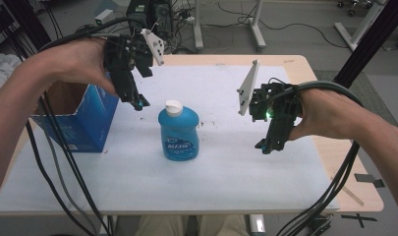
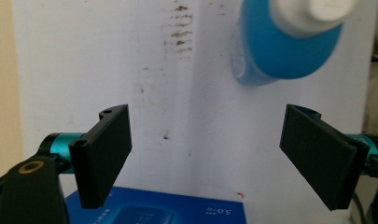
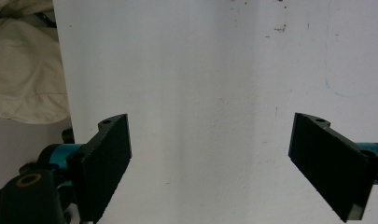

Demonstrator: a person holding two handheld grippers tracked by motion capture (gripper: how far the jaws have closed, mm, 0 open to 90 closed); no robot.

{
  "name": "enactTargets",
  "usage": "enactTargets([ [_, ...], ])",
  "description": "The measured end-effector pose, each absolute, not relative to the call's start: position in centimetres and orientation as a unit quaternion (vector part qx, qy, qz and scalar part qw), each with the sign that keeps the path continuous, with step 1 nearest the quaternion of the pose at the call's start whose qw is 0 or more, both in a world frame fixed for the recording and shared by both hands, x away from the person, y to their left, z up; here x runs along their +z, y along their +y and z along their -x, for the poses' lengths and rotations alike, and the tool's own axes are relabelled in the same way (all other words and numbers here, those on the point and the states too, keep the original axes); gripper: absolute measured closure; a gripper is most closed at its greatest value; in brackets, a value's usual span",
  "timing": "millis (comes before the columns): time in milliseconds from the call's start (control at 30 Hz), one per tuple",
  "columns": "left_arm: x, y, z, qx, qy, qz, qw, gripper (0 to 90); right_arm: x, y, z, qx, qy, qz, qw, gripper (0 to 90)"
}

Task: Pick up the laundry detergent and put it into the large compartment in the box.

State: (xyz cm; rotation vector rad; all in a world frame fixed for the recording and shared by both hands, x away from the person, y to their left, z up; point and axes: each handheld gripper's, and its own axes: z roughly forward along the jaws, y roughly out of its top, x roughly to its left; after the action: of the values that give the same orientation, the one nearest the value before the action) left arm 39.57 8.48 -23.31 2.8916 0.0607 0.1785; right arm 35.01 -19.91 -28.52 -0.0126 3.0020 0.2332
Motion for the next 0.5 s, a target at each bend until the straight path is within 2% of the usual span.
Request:
enactTargets([
  [500, -24.4, 6.8, -37.8, 0.03, 0.006, -0.991, 0.127, 16.7, -28.4, -19.9, -35.0, 0.08, 0.994, 0.005, 0.069, 12.3],
])
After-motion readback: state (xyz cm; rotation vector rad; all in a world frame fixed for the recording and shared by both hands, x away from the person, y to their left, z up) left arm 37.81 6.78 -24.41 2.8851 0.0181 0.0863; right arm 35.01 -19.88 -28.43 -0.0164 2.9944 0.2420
